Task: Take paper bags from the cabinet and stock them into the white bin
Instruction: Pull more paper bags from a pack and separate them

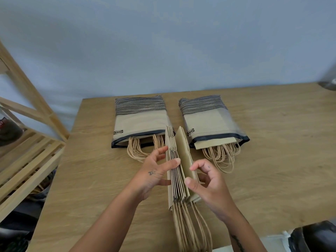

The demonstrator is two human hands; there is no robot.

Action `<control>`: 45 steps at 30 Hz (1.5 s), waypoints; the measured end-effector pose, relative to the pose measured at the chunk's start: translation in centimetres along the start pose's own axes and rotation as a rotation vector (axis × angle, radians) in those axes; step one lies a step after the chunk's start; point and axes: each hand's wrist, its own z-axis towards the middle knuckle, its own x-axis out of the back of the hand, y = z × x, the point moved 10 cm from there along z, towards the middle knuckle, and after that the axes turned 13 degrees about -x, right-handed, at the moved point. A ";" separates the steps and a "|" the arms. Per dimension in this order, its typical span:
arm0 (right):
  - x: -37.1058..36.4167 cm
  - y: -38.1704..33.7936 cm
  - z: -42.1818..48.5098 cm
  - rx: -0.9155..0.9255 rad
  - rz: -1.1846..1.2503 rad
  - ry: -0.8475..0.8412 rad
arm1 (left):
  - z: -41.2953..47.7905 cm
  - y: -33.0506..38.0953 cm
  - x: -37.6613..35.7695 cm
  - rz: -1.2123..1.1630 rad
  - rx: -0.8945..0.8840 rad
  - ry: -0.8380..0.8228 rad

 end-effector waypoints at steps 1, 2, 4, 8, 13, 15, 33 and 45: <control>0.1 0.1 0.0 -0.004 -0.008 0.005 | 0.0 0.0 0.0 0.001 -0.002 0.000; 0.1 0.1 0.0 -0.010 -0.015 0.009 | 0.0 0.0 0.0 0.002 -0.003 0.000; 0.2 0.3 0.0 -0.027 -0.011 0.004 | 0.0 0.0 0.0 0.005 -0.002 0.003; -0.1 0.7 0.0 -0.071 0.081 -0.053 | 0.0 0.0 0.0 0.006 -0.002 -0.006; -0.8 0.5 -0.1 -0.105 0.135 -0.124 | -0.1 -0.1 -0.2 -0.001 0.004 -0.028; -0.9 0.1 -0.2 -0.096 0.107 -0.133 | -0.1 -0.1 -0.2 -0.023 0.008 -0.033; -0.7 0.7 0.0 -0.104 0.026 -0.138 | -0.1 -0.4 -0.4 -0.114 0.032 -0.048; 0.3 -0.5 -0.1 0.052 -0.147 0.076 | 0.0 -0.4 -0.7 -0.099 0.011 -0.070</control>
